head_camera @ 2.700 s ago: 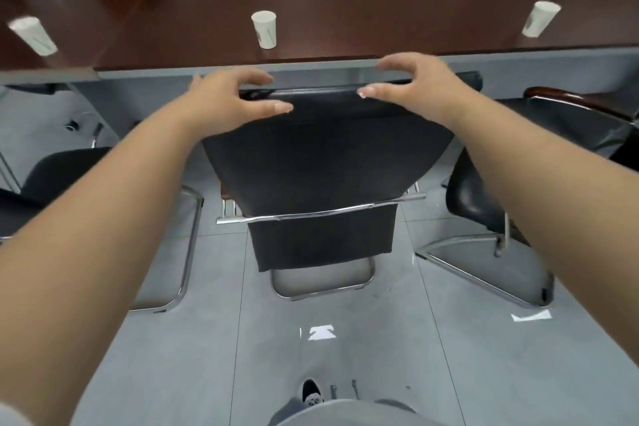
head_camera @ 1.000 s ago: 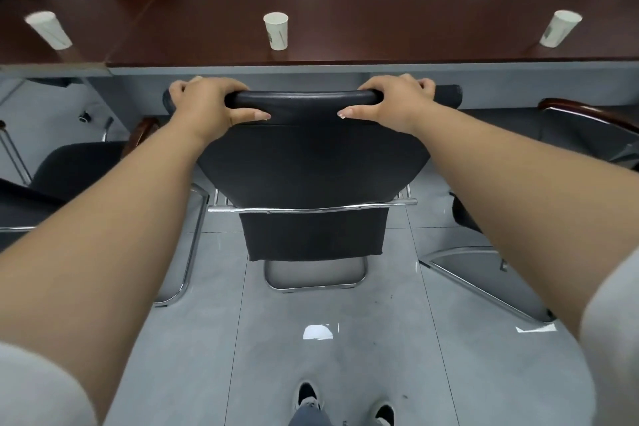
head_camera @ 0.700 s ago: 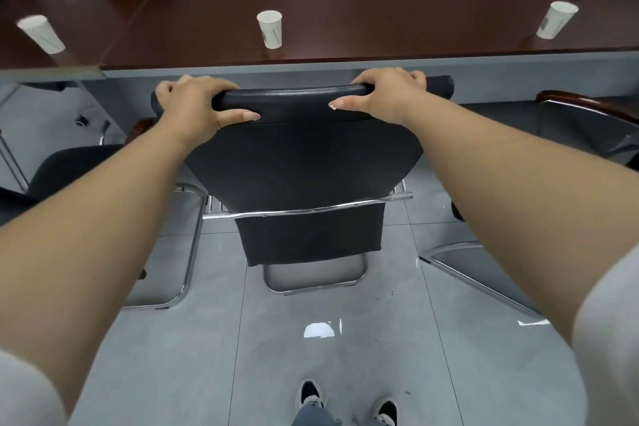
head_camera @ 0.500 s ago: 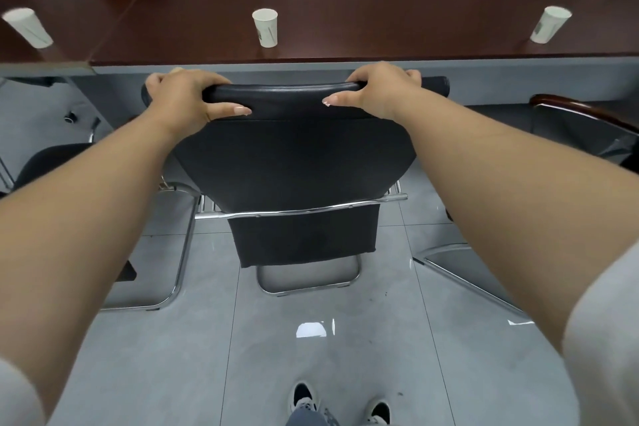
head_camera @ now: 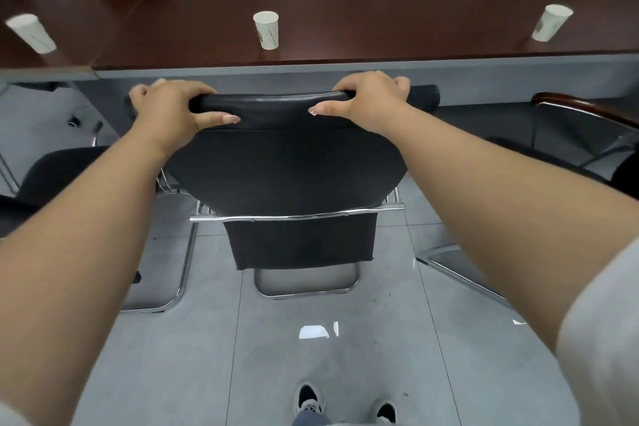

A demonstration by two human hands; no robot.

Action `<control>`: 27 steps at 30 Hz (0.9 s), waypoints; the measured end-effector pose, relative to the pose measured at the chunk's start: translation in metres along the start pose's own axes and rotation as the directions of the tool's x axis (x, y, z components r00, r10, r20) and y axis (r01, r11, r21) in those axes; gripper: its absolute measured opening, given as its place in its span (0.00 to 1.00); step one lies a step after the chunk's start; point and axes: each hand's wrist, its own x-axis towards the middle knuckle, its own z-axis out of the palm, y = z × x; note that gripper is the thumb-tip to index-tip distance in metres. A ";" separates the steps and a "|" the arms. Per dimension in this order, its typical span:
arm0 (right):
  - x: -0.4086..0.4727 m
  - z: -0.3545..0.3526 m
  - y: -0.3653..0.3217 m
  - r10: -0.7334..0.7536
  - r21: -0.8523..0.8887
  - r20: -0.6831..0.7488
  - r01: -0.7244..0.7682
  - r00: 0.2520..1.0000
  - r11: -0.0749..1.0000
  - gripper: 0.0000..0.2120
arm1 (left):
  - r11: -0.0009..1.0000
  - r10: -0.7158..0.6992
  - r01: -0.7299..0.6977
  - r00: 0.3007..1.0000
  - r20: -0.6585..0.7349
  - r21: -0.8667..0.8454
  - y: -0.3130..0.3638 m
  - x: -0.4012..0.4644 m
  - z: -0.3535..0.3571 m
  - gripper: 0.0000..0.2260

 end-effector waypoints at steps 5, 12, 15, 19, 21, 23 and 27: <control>0.003 -0.003 -0.001 0.011 0.054 -0.036 -0.010 0.999 0.998 0.19 | 0.997 -0.061 0.062 0.998 0.024 -0.042 0.004 -0.001 -0.002 0.25; -0.004 -0.004 -0.005 0.046 0.088 -0.024 -0.043 0.999 0.995 0.24 | 0.997 -0.062 0.065 0.995 0.081 -0.032 0.004 -0.001 -0.004 0.26; -0.008 -0.006 -0.007 0.048 0.100 -0.008 -0.047 0.999 0.994 0.25 | 0.997 -0.055 0.058 0.997 0.059 -0.046 0.005 -0.003 -0.005 0.25; -0.012 -0.006 -0.007 0.044 0.095 0.015 -0.045 0.999 0.994 0.25 | 0.998 -0.043 0.045 0.998 0.040 -0.047 0.006 -0.008 -0.004 0.22; -0.014 -0.004 -0.006 0.032 0.076 0.006 -0.033 0.999 0.997 0.25 | 0.999 -0.016 0.017 0.999 0.036 -0.031 0.002 -0.008 -0.003 0.22; -0.014 -0.002 -0.005 0.006 0.031 0.004 -0.007 1.000 1.000 0.26 | 1.000 0.003 -0.002 0.999 0.053 -0.009 -0.002 -0.009 -0.003 0.23; -0.022 0.004 0.004 -0.076 0.091 -0.074 0.083 0.994 0.992 0.25 | 0.999 0.044 -0.044 0.998 0.049 -0.006 -0.002 -0.013 0.000 0.26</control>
